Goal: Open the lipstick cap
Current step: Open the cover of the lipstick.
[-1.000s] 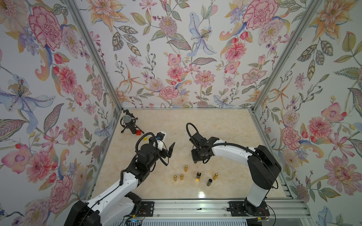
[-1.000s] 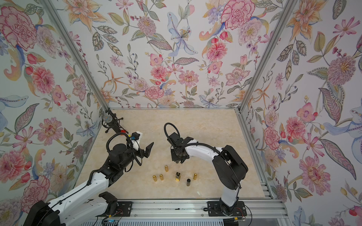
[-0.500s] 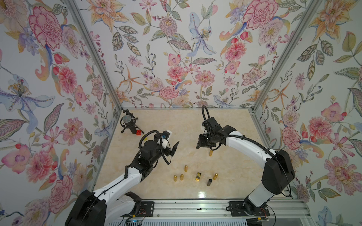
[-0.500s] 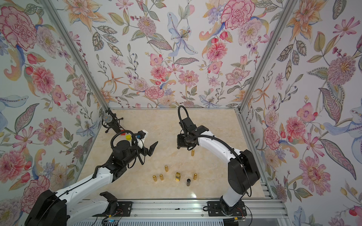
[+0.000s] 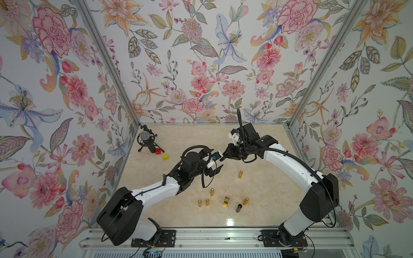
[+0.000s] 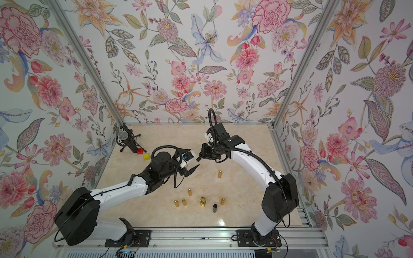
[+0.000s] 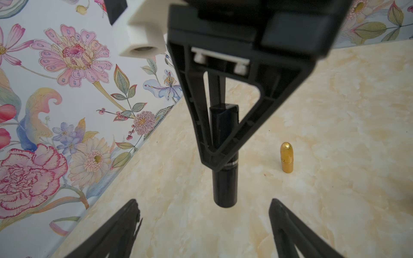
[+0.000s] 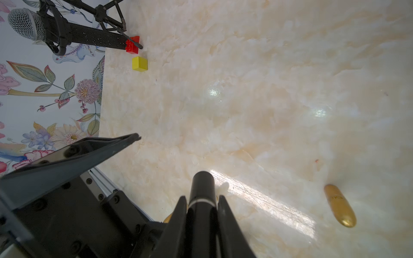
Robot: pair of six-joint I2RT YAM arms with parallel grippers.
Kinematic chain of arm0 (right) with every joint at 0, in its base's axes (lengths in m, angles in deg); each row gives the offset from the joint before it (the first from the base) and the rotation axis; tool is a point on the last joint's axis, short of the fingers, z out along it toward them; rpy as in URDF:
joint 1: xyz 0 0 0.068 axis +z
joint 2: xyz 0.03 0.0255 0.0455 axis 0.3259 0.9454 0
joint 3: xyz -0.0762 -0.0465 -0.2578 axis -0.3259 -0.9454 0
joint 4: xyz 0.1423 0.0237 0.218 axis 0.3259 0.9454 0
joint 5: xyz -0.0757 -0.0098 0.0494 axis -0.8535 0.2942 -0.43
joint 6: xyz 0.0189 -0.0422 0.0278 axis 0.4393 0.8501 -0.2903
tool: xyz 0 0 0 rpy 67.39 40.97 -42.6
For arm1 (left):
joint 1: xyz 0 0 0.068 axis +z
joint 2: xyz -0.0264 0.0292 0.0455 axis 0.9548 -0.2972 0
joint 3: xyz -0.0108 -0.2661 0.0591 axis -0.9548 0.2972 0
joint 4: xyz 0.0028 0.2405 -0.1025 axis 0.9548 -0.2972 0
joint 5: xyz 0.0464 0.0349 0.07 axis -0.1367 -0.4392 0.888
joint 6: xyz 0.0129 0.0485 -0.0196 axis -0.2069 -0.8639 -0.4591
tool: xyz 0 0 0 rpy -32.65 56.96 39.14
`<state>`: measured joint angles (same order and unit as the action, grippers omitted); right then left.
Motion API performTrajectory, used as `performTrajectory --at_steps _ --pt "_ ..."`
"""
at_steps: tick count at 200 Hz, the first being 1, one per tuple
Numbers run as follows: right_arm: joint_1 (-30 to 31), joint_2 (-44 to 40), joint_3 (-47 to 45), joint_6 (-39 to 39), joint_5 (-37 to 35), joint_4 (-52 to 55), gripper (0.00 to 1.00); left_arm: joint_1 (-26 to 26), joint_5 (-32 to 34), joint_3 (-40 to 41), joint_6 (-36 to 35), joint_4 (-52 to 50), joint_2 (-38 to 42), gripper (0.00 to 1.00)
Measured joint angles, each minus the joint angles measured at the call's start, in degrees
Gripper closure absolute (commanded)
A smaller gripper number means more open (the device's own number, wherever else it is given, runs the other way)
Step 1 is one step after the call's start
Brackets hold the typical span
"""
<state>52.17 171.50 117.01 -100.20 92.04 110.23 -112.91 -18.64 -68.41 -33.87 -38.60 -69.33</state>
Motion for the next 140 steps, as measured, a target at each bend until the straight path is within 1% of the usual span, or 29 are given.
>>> performTrajectory --at_steps 9,23,38,52,62,76,87,94,117,130,140 --pt "0.15 0.00 0.00 0.02 0.48 0.17 0.80 0.00 -0.07 -0.96 -0.68 -0.48 -1.20 0.13" --pt "0.55 0.02 0.00 0.00 1.20 0.39 0.80 0.00 -0.83 -2.29 -1.46 -0.98 -2.73 0.22" --pt "0.96 0.02 0.00 0.00 1.46 0.55 0.80 0.00 -1.64 -3.54 -1.92 -1.42 -3.96 0.24" --pt "1.03 0.02 0.00 0.00 1.77 0.55 0.80 0.02 -2.45 -4.57 -2.27 -2.29 -5.05 0.31" --pt "0.96 0.02 0.00 0.02 1.66 0.61 0.80 0.02 -2.99 -5.03 -2.47 -2.69 -5.68 0.32" --pt "0.90 0.07 0.02 0.02 1.64 1.07 0.80 0.17 -3.89 -5.33 -2.40 -2.91 -6.14 0.43" --pt "0.92 0.07 0.00 0.02 1.60 1.25 0.79 0.26 -4.39 -5.33 -2.23 -2.97 -6.19 0.46" --pt "0.92 0.07 0.00 0.04 1.57 1.22 0.80 0.33 -4.76 -5.33 -2.14 -2.93 -6.23 0.49" --pt "0.96 0.07 0.00 0.04 1.70 1.03 0.79 0.55 -6.69 -5.33 -1.46 -2.93 -6.23 0.66" --pt "0.96 0.07 0.02 0.04 1.73 0.94 0.79 0.57 -7.61 -5.33 -1.07 -3.08 -6.25 0.67" --pt "0.96 0.07 0.04 0.02 1.75 0.96 0.79 0.68 -8.33 -5.33 -0.74 -3.17 -6.27 0.74"
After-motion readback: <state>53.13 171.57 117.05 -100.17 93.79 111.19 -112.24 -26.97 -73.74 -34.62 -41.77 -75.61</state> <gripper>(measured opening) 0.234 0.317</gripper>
